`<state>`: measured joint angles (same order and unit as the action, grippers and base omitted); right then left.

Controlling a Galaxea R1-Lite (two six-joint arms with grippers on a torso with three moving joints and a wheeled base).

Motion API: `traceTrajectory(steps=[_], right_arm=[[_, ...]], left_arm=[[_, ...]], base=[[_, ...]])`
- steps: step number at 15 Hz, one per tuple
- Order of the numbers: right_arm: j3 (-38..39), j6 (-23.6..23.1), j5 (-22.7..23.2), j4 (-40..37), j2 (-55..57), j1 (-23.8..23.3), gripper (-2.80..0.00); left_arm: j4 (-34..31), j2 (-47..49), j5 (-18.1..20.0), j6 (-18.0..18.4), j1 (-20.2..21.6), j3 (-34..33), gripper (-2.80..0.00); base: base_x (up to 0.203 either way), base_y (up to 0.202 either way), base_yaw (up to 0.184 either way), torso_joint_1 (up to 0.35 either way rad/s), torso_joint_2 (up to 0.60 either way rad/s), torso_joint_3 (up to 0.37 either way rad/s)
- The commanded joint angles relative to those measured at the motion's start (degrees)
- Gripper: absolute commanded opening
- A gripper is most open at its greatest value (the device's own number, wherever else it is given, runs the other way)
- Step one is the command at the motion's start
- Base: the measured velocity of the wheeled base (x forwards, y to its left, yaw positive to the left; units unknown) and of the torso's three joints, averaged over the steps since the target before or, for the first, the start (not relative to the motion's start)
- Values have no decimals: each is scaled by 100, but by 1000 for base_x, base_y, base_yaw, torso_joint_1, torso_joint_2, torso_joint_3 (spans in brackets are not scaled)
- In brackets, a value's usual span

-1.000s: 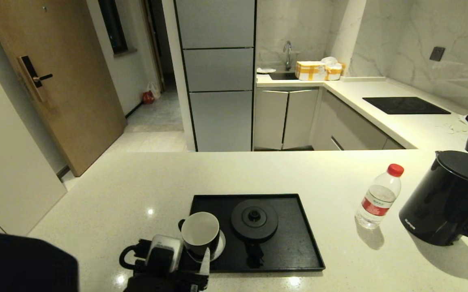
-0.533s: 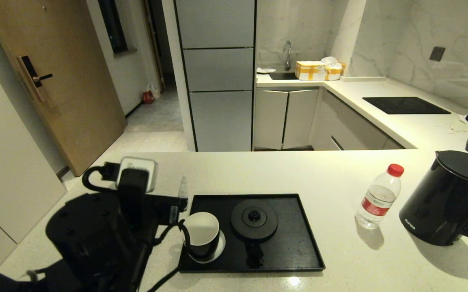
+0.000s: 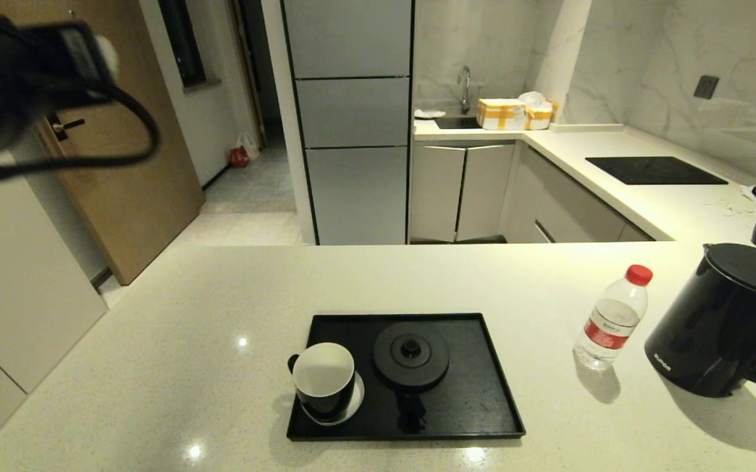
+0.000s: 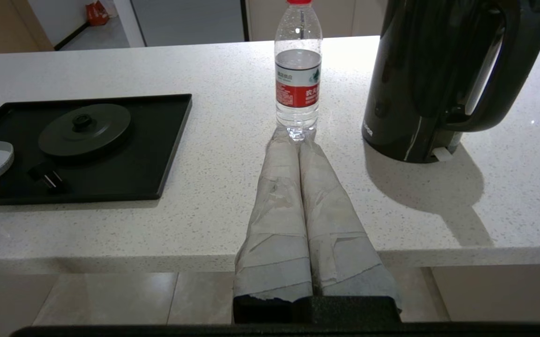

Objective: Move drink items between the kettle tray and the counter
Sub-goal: Return the bottled water to its original position

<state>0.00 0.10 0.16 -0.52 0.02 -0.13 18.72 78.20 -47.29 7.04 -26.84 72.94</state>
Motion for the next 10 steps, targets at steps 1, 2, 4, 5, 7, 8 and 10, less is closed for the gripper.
traceTrajectory(steps=[1, 2, 4, 5, 7, 8, 10], right_arm=[[9, -1, 2, 0, 6, 5, -280], [9, -1, 2, 0, 6, 5, -280], [9, -1, 2, 0, 6, 5, -280], [9, -1, 2, 0, 6, 5, -280], [9, -1, 2, 8, 6, 5, -280], [9, -1, 2, 5, 6, 5, -280], [9, -1, 2, 0, 6, 5, -280]], left_arm=[[-2939, -617, -24, -211, 433, 1807, -280], [-3896, -717, -31, -346, 544, 2494, -280], [-5829, -1104, -27, -576, 652, 3564, -280], [-6231, -1353, 6, -660, 676, 3774, -280], [-7010, -2151, 272, -945, 723, 3509, -280], [-7474, -2719, 544, -1083, 774, 3091, -280], [-8360, -3865, 1805, -1324, 1107, 2098, -280]], base=[[0, 0, 0, 0, 0, 0], [0, 0, 0, 0, 0, 0], [0, 0, 0, 0, 0, 0], [0, 0, 0, 0, 0, 0], [0, 0, 0, 0, 0, 0], [0, 0, 0, 0, 0, 0], [0, 0, 0, 0, 0, 0]])
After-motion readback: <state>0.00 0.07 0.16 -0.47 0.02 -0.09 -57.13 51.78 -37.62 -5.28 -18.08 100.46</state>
